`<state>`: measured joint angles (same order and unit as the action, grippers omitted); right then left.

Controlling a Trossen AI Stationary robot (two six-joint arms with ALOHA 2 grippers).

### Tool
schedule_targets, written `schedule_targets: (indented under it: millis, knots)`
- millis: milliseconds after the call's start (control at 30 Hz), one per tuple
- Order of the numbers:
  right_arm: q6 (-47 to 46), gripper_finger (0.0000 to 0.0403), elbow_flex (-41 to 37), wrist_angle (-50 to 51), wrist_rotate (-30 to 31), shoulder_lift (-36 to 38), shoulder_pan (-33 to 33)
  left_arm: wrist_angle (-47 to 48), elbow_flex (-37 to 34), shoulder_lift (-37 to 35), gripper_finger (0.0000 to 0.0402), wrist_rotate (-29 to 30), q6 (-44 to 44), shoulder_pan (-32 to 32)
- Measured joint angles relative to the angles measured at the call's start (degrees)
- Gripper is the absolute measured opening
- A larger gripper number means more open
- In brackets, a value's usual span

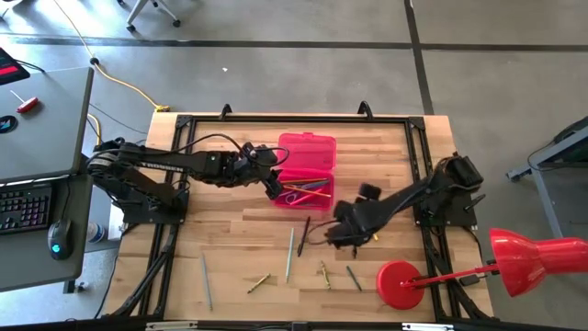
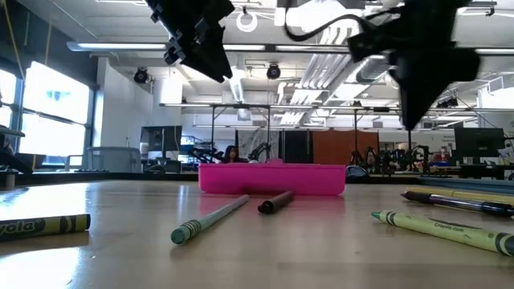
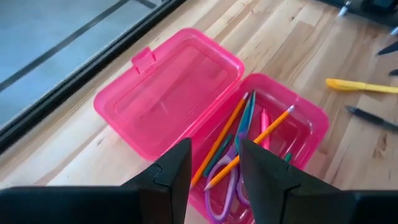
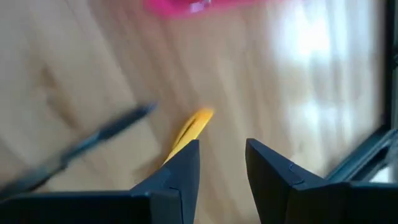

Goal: Pick & place school supplies into a supply box
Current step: Put the yellow pen into the pink supply box

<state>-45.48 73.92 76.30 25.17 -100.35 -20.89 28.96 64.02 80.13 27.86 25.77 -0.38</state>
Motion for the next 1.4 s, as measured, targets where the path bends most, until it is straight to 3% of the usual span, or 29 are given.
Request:
schedule_targets:
  millis: [167, 267, 367, 500, 733, 1000, 1400]
  knots:
    - [-6.36, 0.0108, -9.72, -5.21, -6.05, 6.89, -4.71, 1.15, -0.08, 0.01, 0.0166, -1.76, 0.49, 0.00]
    - [-12.03, 0.0108, -16.44, -10.08, -6.75, 14.10, -7.73, 2.15, -0.08, 0.01, 0.0166, -3.73, 1.89, -0.02]
    - [-14.87, 0.0108, -23.21, -17.15, -2.32, 22.12, -10.08, 3.72, -0.08, 0.01, 0.0166, -4.89, 3.26, -0.21]
    - [-9.05, 0.0108, -32.91, -32.12, -0.27, 30.42, -10.51, 4.48, -0.08, 0.61, 0.0166, -4.40, 4.75, -1.12]
    - [-13.90, 0.0108, -48.13, -55.24, 3.43, 33.22, -10.49, 4.21, -0.06, 0.64, 0.0166, -4.33, 4.66, -1.51]
    - [-13.18, 0.0108, -49.69, -54.47, 6.55, 32.86, -10.47, 4.07, -0.08, 0.64, 0.0166, -2.17, 4.53, -1.51]
    - [-20.06, 0.0108, -49.69, -50.57, 3.70, 32.44, -10.47, 3.66, -0.08, 0.64, 0.0166, 0.37, 4.53, -1.51]
